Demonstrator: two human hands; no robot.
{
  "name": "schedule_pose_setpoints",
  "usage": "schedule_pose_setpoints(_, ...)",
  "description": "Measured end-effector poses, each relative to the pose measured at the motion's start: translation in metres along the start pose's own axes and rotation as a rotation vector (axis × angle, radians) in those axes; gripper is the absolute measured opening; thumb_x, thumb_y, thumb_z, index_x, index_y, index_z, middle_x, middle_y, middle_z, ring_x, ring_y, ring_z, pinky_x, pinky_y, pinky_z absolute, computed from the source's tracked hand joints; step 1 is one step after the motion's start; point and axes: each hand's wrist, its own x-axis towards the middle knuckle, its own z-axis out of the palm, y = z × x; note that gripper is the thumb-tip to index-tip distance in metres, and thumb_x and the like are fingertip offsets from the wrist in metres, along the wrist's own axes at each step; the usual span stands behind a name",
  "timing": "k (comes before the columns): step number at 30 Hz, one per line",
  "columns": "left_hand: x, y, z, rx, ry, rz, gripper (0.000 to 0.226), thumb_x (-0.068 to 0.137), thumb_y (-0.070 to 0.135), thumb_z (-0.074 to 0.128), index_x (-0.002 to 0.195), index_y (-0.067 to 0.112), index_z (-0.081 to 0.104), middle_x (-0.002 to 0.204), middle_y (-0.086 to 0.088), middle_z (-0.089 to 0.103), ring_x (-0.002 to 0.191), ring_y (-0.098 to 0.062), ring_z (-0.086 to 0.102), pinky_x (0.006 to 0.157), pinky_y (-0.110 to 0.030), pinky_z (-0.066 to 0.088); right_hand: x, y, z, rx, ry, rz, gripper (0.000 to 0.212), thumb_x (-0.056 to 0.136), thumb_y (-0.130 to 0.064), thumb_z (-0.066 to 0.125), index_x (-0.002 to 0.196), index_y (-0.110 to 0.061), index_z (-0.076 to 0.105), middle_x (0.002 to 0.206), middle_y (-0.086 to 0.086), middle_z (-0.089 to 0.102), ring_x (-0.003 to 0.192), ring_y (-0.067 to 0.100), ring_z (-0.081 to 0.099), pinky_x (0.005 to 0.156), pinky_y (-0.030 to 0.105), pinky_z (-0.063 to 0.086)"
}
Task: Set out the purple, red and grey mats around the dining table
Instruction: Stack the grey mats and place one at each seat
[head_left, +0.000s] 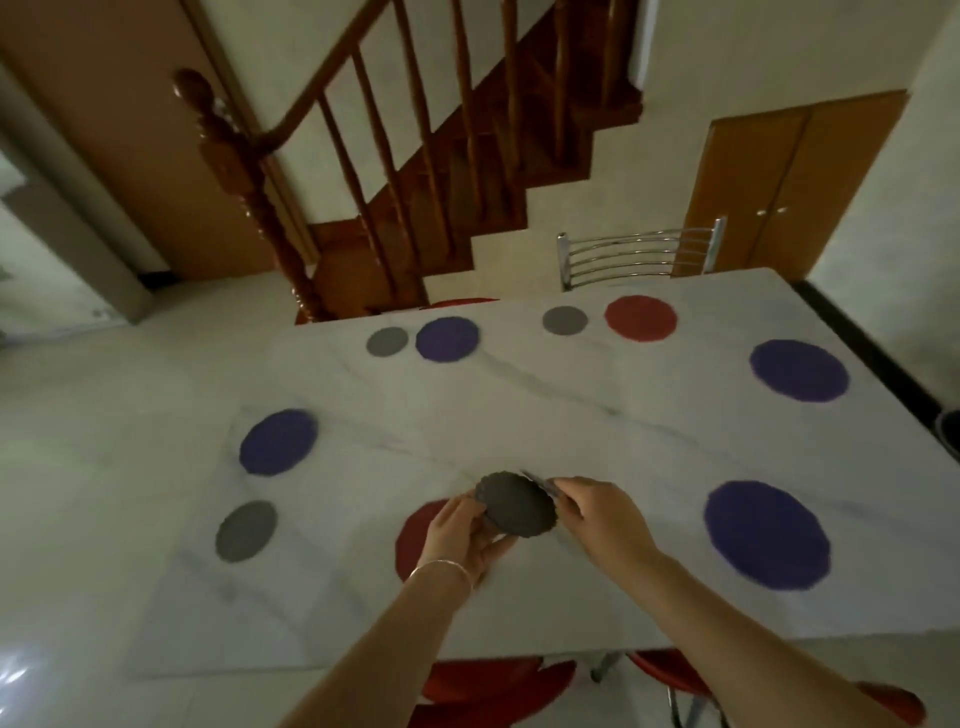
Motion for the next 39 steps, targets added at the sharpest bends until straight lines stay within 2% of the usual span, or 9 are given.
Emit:
schedule_pose_setpoints(3, 0.0, -0.002, -0.023, -0.081, 0.095, -0.014, 0.012, 0.091, 0.006, 0.054, 0.099, 0.006, 0.064, 0.083, -0.016, 0.071, 0.075, -0.031, 0.068, 0.05, -0.037, 0.057, 0.004, 0.01, 0.006, -0.079, -0.022, 0.045, 0.021, 0.093, -0.013, 0.044, 0.076, -0.01, 0.054, 0.074, 0.007, 0.058, 0.07, 0.027, 0.057, 0.059, 0.032, 0.037)
schedule_pose_setpoints(5, 0.002, -0.002, -0.04, -0.117, 0.123, -0.019, 0.011, 0.09, 0.007, 0.056, 0.097, 0.008, 0.065, 0.096, -0.018, 0.067, 0.081, -0.033, 0.066, 0.049, -0.037, 0.057, 0.007, 0.018, 0.012, -0.147, 0.007, 0.072, 0.022, 0.094, -0.015, 0.042, 0.095, -0.01, 0.063, 0.092, 0.008, 0.066, 0.084, 0.025, 0.061, 0.069, 0.033, 0.047)
schedule_pose_setpoints(8, 0.009, 0.0, -0.063, -0.175, 0.144, -0.005, 0.014, 0.088, 0.006, 0.058, 0.099, 0.009, 0.066, 0.103, -0.018, 0.066, 0.086, -0.035, 0.065, 0.052, -0.039, 0.057, 0.006, 0.03, 0.03, -0.203, 0.078, 0.021, 0.028, 0.095, -0.015, 0.043, 0.12, -0.01, 0.057, 0.112, 0.004, 0.065, 0.1, 0.019, 0.058, 0.079, 0.031, 0.051)
schedule_pose_setpoints(12, 0.014, -0.008, -0.079, -0.253, 0.177, 0.001, 0.02, 0.09, 0.003, 0.051, 0.108, 0.005, 0.06, 0.108, -0.022, 0.062, 0.085, -0.037, 0.063, 0.048, -0.038, 0.057, -0.002, 0.052, 0.064, -0.429, -0.15, -0.06, 0.039, 0.098, -0.022, 0.038, 0.137, -0.013, 0.041, 0.137, 0.0, 0.05, 0.123, 0.017, 0.046, 0.088, 0.028, 0.05)
schedule_pose_setpoints(15, 0.013, -0.016, -0.089, -0.269, 0.209, -0.008, 0.014, 0.089, 0.001, 0.051, 0.096, 0.007, 0.063, 0.101, -0.023, 0.061, 0.081, -0.039, 0.062, 0.045, -0.039, 0.056, -0.013, 0.059, 0.085, -0.563, -0.31, -0.049, 0.04, 0.098, -0.02, 0.035, 0.138, -0.015, 0.037, 0.141, 0.002, 0.041, 0.123, 0.019, 0.044, 0.082, 0.028, 0.049)
schedule_pose_setpoints(24, 0.012, -0.021, -0.087, -0.262, 0.19, -0.02, 0.016, 0.09, 0.002, 0.05, 0.095, 0.007, 0.064, 0.102, -0.022, 0.061, 0.084, -0.04, 0.063, 0.046, -0.038, 0.057, -0.02, 0.068, 0.09, -0.556, -0.365, -0.062, 0.047, 0.096, -0.025, 0.04, 0.141, -0.014, 0.032, 0.147, 0.005, 0.024, 0.132, 0.023, 0.033, 0.086, 0.031, 0.049)
schedule_pose_setpoints(26, 0.01, -0.025, -0.082, -0.241, 0.172, -0.024, 0.016, 0.09, 0.003, 0.052, 0.097, 0.008, 0.064, 0.103, -0.023, 0.061, 0.083, -0.041, 0.064, 0.048, -0.038, 0.057, -0.022, 0.065, 0.082, -0.43, -0.313, -0.027, 0.047, 0.096, -0.025, 0.041, 0.142, -0.017, 0.032, 0.145, 0.002, 0.027, 0.13, 0.02, 0.034, 0.089, 0.03, 0.048)
schedule_pose_setpoints(32, 0.01, -0.029, -0.019, -0.208, 0.004, -0.043, 0.022, 0.09, 0.005, 0.052, 0.11, 0.002, 0.061, 0.097, -0.022, 0.069, 0.084, -0.035, 0.067, 0.057, -0.04, 0.059, -0.025, 0.034, 0.025, -0.09, 0.18, -0.13, 0.035, 0.092, -0.016, 0.052, 0.127, -0.012, 0.052, 0.125, 0.003, 0.05, 0.112, 0.018, 0.049, 0.083, 0.029, 0.05)
schedule_pose_setpoints(39, 0.0, -0.036, 0.112, -0.08, -0.278, -0.072, 0.022, 0.091, 0.004, 0.05, 0.11, 0.006, 0.06, 0.094, -0.019, 0.066, 0.082, -0.032, 0.065, 0.057, -0.037, 0.059, -0.022, 0.047, -0.071, -0.146, 0.205, -0.088, 0.049, 0.088, -0.042, 0.057, 0.131, -0.019, 0.05, 0.132, -0.003, 0.046, 0.122, 0.014, 0.041, 0.09, 0.032, 0.05)
